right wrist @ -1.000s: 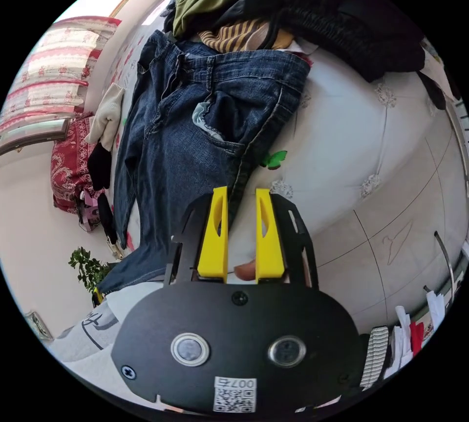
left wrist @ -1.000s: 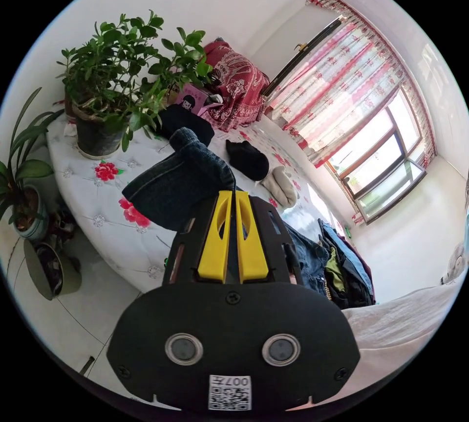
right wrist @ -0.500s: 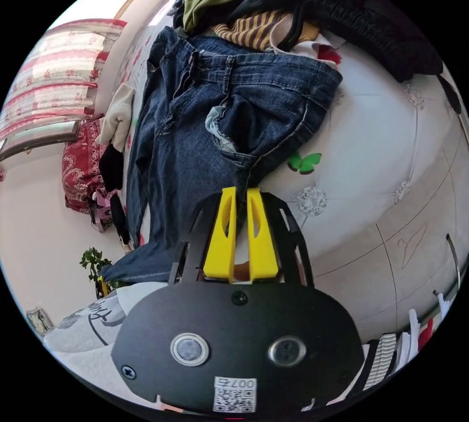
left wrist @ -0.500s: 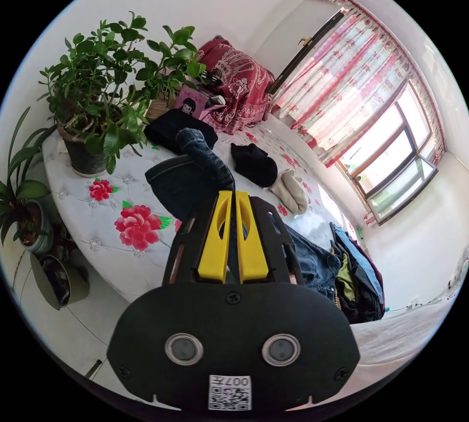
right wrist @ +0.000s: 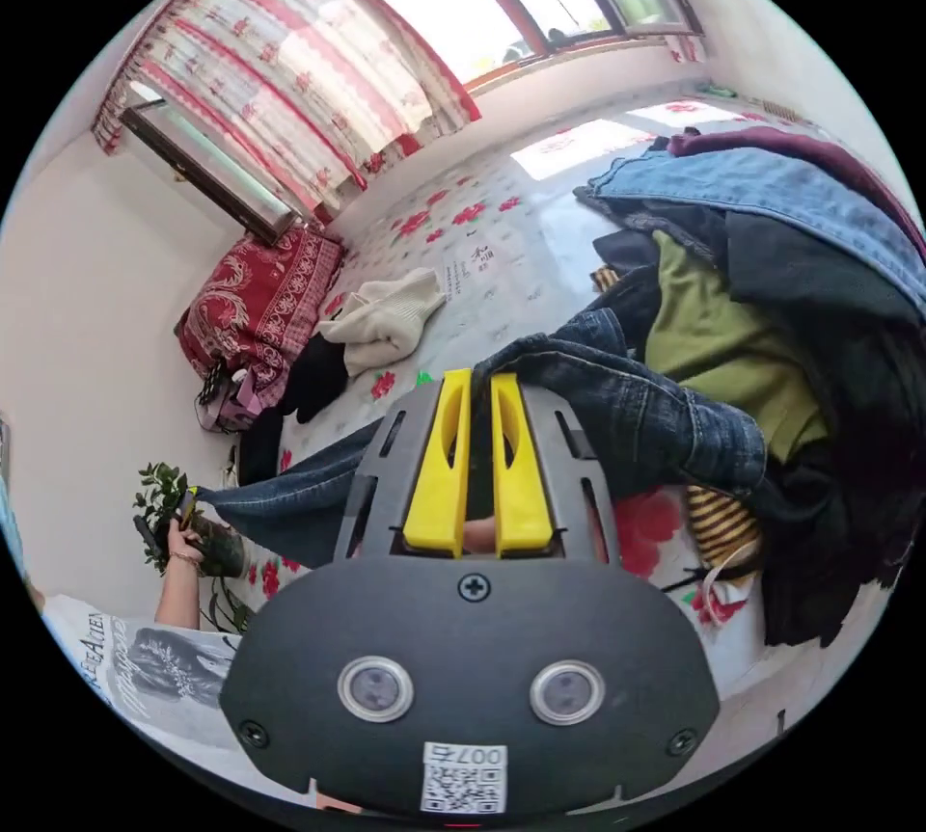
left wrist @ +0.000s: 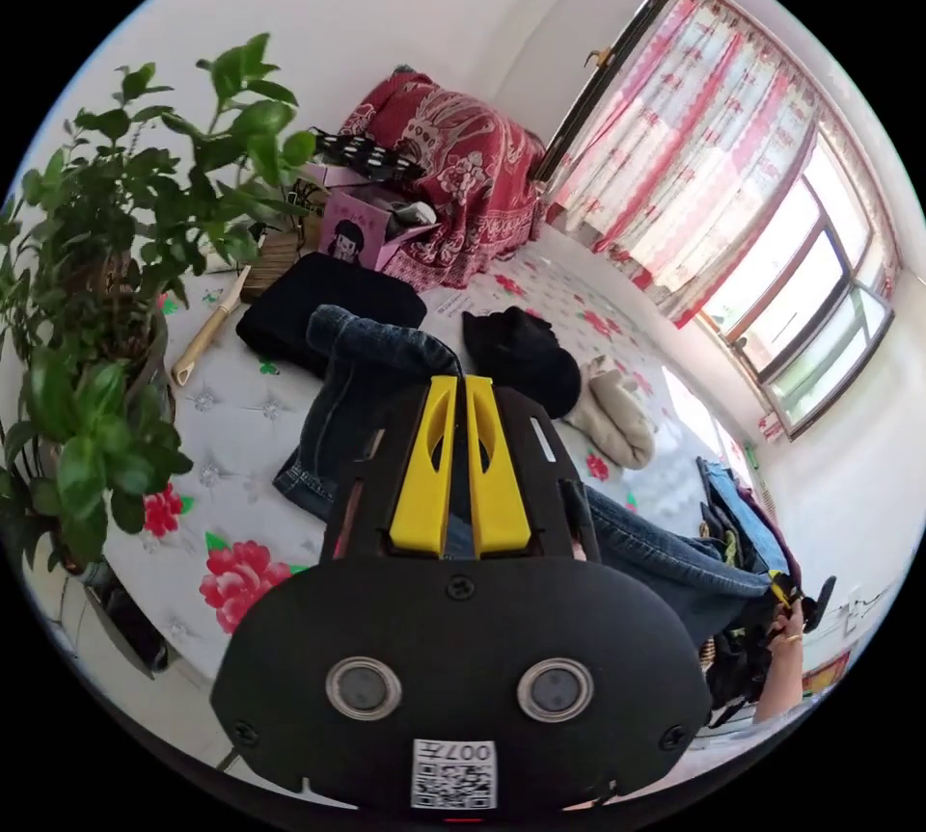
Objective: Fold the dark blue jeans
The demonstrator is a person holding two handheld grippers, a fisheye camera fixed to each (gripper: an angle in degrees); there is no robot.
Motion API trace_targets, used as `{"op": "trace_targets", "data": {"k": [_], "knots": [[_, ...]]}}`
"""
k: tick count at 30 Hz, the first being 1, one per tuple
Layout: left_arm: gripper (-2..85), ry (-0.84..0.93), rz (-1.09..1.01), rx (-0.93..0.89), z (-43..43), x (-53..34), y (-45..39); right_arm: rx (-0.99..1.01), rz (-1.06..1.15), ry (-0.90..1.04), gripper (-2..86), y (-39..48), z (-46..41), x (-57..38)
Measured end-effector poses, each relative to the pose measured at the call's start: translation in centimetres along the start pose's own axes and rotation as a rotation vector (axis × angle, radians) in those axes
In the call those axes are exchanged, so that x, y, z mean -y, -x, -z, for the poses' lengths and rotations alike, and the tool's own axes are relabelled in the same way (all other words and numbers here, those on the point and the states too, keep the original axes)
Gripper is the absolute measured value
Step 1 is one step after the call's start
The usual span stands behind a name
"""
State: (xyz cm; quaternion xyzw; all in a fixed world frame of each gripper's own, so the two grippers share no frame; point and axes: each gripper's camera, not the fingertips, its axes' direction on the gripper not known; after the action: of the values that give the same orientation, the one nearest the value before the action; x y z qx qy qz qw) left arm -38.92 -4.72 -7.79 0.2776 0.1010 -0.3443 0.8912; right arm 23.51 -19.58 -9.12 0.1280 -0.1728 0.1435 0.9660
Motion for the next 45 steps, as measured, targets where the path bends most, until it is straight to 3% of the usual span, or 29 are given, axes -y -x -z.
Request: {"op": "trace_targets", "data": {"k": [2, 5, 8, 13, 17, 22, 27, 30, 33, 38, 41, 44, 45], "knots": [[3.9, 0.191, 0.041, 0.151, -8.4, 2.8, -1.0, -0.059, 0.032, 0.135, 5.6, 2.1, -6.2, 3.5], [6.4, 0.261, -0.007, 0.277, -13.2, 3.3, -2.9, -0.199, 0.103, 0.223, 7.9, 4.7, -11.9, 4.2], [6.7, 0.261, -0.132, 0.256, -14.6, 1.5, -5.2, -0.302, 0.130, 0.138, 8.4, 4.8, -12.2, 0.6], [6.6, 0.323, -0.394, 0.282, -17.0, -3.4, -9.2, -0.465, -0.088, 0.078, 9.5, -1.8, -10.1, -6.1], [3.2, 0.419, -0.515, 0.343, -20.6, -5.6, -12.2, -0.484, -0.202, 0.148, 9.6, -5.7, -11.3, -6.8], [-0.7, 0.456, -0.795, 0.500, -21.1, -8.0, -15.4, -0.536, -0.105, 0.247, 5.1, -5.0, -13.9, -5.4], [-0.9, 0.549, -0.712, 0.448, -17.3, -9.1, -11.2, -0.585, -0.091, 0.076, 1.6, -4.3, -8.9, -8.3], [-1.0, 0.557, -0.675, 0.549, -15.2, -10.3, -9.4, -0.686, -0.031, 0.033, 3.0, -1.5, -6.9, -11.2], [-1.0, 0.495, -0.581, 0.518, -12.1, -10.2, -8.9, -0.462, 0.173, 0.056, 6.2, 4.1, -6.3, -15.6], [-0.8, 0.411, -0.344, 0.177, -9.1, -10.4, -9.5, -0.280, 0.530, 0.196, 10.2, 14.0, -10.3, -22.9], [-0.3, 0.459, -0.345, 0.104, -10.5, -11.0, -10.3, -0.342, 0.689, 0.282, 10.4, 17.8, -14.5, -25.1], [0.2, 0.493, -0.425, 0.154, -12.1, -11.6, -10.7, -0.624, 0.757, 0.359, 7.3, 17.8, -18.3, -25.0], [0.3, 0.510, -0.445, 0.178, -12.5, -11.8, -10.5, -0.621, 0.782, 0.357, 5.6, 17.8, -17.8, -24.5]]}}
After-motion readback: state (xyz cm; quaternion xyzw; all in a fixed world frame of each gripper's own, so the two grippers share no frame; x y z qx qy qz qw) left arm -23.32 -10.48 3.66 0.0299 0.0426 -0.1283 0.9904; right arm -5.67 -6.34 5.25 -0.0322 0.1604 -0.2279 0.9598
